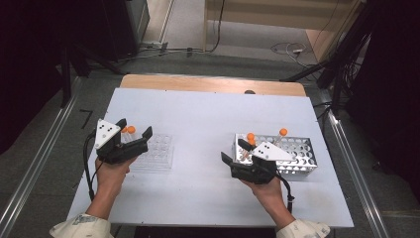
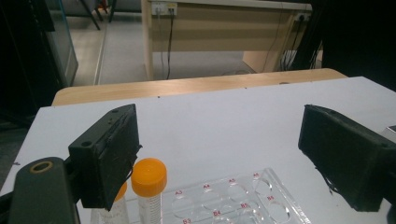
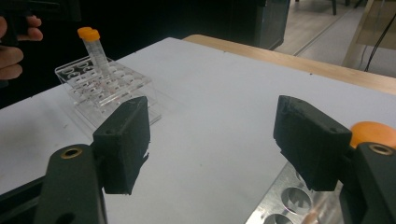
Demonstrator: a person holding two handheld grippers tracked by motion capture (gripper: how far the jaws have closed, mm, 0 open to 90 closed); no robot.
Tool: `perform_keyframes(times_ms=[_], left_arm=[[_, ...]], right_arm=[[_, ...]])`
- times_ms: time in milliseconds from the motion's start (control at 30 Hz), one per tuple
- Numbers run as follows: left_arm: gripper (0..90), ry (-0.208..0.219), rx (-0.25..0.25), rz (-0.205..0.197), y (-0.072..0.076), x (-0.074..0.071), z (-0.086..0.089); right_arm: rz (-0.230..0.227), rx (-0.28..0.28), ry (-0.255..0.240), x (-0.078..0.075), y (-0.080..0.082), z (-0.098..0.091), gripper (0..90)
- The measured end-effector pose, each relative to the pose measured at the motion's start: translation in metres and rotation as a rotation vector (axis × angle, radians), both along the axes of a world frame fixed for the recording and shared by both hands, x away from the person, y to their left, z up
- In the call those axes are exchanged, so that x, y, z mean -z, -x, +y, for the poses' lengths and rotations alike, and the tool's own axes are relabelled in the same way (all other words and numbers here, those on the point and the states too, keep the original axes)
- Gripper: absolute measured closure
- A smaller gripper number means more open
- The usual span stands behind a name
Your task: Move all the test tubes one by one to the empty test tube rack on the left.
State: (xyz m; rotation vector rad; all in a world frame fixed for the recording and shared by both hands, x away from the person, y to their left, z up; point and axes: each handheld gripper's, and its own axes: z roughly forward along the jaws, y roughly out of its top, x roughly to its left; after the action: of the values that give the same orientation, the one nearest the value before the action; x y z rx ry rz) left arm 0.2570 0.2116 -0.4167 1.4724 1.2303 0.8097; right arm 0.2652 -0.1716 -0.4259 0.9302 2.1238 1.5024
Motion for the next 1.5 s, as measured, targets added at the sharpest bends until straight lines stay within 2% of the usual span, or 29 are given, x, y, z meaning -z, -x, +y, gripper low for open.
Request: perform_keyframes(times_ms=[333,800,933,1233,1367,1500], left_arm=[[12.5,0.0,0.004,0.001,0.0,0.0,0.0],[12.5,-0.002,0.013,0.004,0.001,0.001,-0.003],[12.5,-0.003,0.013,0.004,0.001,0.001,-0.003],[12.5,-0.004,0.015,0.004,0.001,0.001,-0.003],[12.5,-0.003,0.015,0.004,0.001,0.001,-0.004],[12.5,-0.003,0.017,0.007,0.0,0.002,-0.004]], right_arm=[[-0.015,0.027,-0.004,-0.003,0.005,-0.019,25.7],[-0.031,0.109,-0.01,-0.004,0.009,-0.049,26.0],[-0.044,0.157,-0.01,0.007,0.007,-0.052,26.9],[-0.033,0.216,-0.004,0.03,-0.001,-0.051,31.1],[-0.041,0.229,0.016,0.039,-0.003,-0.047,33.9],[-0.067,0.231,0.036,0.046,-0.004,-0.041,36.6]])
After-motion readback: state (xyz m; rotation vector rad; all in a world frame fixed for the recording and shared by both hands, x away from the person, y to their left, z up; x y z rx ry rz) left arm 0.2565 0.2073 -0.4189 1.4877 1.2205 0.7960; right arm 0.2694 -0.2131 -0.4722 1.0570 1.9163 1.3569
